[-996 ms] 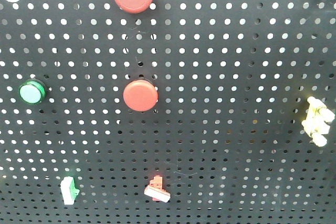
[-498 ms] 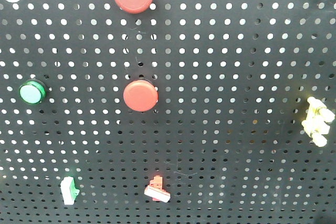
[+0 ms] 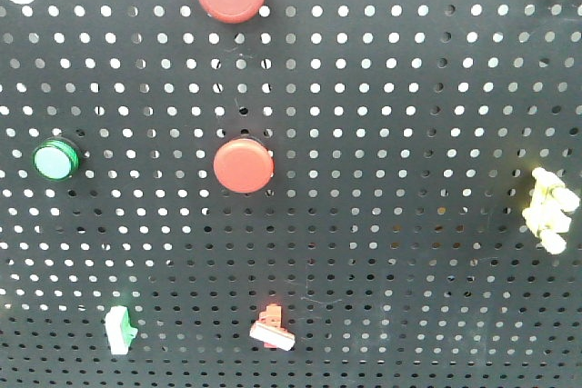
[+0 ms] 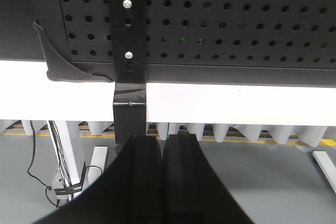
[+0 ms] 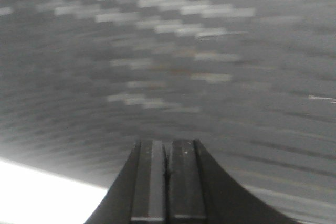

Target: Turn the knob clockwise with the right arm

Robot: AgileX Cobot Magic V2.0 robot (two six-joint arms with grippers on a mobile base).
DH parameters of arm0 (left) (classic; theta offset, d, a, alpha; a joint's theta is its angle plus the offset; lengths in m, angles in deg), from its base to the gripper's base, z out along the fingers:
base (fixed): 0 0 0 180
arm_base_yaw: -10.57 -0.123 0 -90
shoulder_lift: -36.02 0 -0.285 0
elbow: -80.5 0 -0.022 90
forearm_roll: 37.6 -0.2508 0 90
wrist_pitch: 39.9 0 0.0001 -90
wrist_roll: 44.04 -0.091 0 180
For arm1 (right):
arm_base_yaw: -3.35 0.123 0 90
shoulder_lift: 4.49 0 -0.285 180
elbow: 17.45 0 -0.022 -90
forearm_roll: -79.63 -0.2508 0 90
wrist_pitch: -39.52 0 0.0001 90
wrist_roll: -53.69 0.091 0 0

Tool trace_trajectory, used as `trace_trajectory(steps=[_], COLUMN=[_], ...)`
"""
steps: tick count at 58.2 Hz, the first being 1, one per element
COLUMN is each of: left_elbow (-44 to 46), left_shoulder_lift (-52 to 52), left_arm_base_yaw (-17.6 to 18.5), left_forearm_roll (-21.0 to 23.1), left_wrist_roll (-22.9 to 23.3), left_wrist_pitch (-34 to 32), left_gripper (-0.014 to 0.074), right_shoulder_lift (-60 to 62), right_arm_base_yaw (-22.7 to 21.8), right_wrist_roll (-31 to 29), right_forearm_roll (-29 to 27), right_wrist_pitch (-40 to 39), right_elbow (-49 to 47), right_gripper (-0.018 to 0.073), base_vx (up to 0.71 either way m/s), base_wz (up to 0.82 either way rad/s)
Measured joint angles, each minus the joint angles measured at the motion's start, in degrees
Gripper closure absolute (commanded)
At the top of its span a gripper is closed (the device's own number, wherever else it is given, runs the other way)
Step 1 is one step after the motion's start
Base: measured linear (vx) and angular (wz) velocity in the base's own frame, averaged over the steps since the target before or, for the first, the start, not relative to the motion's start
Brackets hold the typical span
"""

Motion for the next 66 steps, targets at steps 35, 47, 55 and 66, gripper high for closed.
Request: trace_trajectory(steps=[35,47,55,66], left_elbow=[0.0,0.0,0.0,0.0], left_shoulder_lift=[0.0,0.0,0.0,0.0], left_arm_base_yaw=[0.0,0.0,0.0,0.0], left_forearm_roll=[0.0,0.0,0.0,0.0], left_wrist_roll=[0.0,0.0,0.0,0.0], left_wrist_pitch=[0.0,0.0,0.0,0.0], left_gripper=[0.0603,0.0603,0.0603,0.0603], right_shoulder_lift=[4.3,4.3,4.3,4.3], right_arm_base_yaw=[-3.3,-3.3,-3.3,-3.3], right_wrist_roll=[1.7,1.7,1.7,1.7], right_forearm_roll=[0.6,0.6,0.6,0.6], right_wrist_pitch=[-6.9,-6.9,-6.8,-6.8], right_elbow=[2.6,2.6,2.6,2.6], right_gripper=[0.0568,0.0568,0.0568,0.0568], base_vx=[0.0,0.0,0.0,0.0], base_wz=[0.0,0.0,0.0,0.0])
